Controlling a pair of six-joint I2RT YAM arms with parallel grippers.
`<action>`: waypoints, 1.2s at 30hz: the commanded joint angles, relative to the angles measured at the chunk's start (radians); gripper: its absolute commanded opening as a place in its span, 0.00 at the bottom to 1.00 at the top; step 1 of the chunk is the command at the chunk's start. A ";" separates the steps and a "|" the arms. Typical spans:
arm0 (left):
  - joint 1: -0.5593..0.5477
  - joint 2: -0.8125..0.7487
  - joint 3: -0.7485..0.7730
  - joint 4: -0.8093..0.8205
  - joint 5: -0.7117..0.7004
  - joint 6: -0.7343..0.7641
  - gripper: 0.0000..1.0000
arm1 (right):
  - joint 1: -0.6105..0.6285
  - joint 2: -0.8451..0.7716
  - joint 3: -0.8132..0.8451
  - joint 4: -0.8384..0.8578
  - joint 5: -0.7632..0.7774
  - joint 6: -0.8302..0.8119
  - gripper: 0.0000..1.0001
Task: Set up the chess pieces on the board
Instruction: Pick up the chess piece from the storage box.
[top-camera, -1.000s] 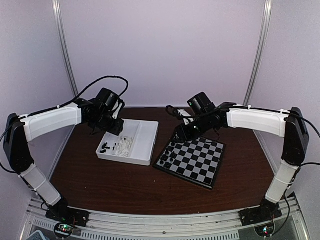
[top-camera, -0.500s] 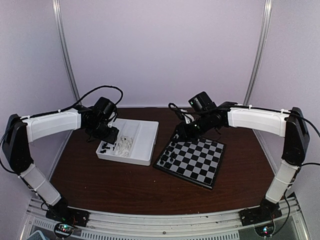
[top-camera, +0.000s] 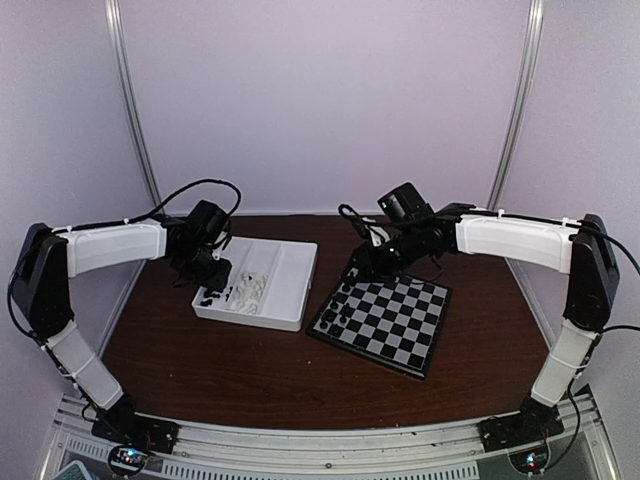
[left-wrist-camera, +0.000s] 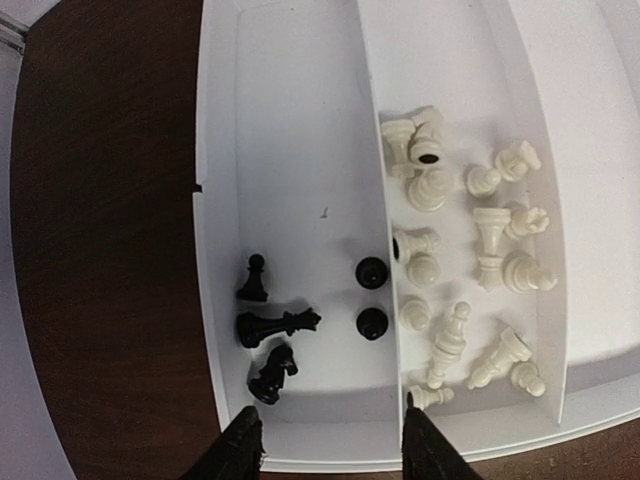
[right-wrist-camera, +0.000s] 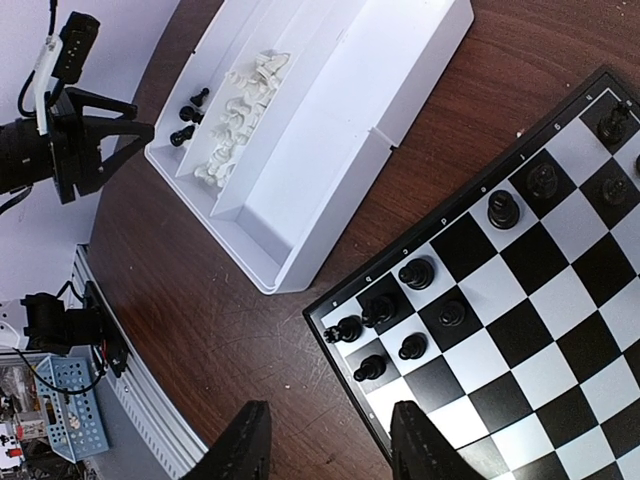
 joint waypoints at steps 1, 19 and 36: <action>0.033 0.040 0.011 0.045 0.037 0.016 0.47 | -0.006 -0.015 -0.013 0.011 0.040 -0.001 0.43; 0.086 0.229 0.147 0.053 0.149 0.036 0.28 | -0.008 -0.015 -0.034 0.029 0.049 -0.012 0.42; 0.086 0.308 0.196 0.032 0.175 0.045 0.25 | -0.011 -0.012 -0.034 0.029 0.051 -0.014 0.42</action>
